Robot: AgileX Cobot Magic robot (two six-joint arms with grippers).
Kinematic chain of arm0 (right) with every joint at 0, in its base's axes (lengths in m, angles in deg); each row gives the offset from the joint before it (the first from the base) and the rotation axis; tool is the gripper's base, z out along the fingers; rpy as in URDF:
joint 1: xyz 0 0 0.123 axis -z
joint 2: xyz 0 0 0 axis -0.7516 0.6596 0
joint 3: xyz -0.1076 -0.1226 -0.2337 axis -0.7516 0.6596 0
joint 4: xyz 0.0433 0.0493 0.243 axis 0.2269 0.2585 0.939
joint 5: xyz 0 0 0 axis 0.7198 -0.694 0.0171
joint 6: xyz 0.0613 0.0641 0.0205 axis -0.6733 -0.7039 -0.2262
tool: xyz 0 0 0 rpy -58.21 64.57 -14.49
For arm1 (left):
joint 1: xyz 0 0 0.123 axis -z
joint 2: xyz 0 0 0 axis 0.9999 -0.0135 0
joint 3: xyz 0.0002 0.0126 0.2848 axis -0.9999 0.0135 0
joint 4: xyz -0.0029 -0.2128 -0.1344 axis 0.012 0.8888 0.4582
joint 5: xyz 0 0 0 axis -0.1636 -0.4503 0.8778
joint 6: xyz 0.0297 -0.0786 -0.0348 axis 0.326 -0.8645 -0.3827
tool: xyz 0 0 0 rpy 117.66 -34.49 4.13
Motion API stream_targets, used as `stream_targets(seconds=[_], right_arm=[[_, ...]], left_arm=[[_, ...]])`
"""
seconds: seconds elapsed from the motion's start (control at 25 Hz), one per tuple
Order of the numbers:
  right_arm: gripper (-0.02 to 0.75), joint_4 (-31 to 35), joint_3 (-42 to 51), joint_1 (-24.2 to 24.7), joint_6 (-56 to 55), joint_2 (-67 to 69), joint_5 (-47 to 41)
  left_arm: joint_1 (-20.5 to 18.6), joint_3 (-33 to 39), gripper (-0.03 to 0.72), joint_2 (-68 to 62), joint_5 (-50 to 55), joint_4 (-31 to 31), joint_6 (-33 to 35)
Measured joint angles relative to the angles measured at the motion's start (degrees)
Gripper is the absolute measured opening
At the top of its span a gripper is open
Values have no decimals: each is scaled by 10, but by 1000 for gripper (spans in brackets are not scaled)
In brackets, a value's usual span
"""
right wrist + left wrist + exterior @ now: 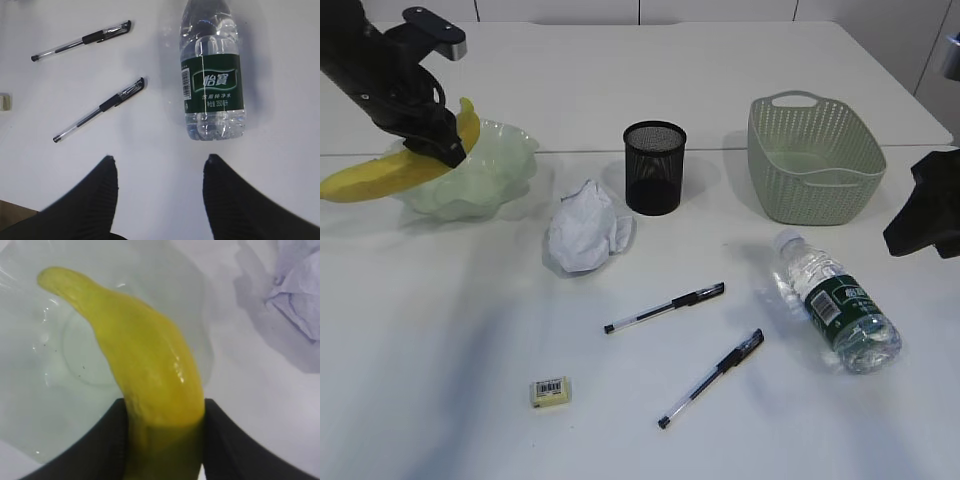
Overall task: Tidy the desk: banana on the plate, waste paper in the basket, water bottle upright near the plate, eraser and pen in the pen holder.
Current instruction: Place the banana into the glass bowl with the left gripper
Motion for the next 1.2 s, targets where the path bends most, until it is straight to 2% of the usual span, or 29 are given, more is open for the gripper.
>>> stream_targets(seconds=[0.36,0.68,0.92,1.2], right_arm=[[408,0,0,0,0,0,-1],[408,0,0,0,0,0,-6],[408,0,0,0,0,0,-6],[408,0,0,0,0,0,-6]], left_arm=[[0,-136,296,-87,53,-4,-20],[0,-217,296,-154,69,-15,-39],[0,-245,296,-178,68,-17,-41],[0,-246,296,-182,41,-17,-43]])
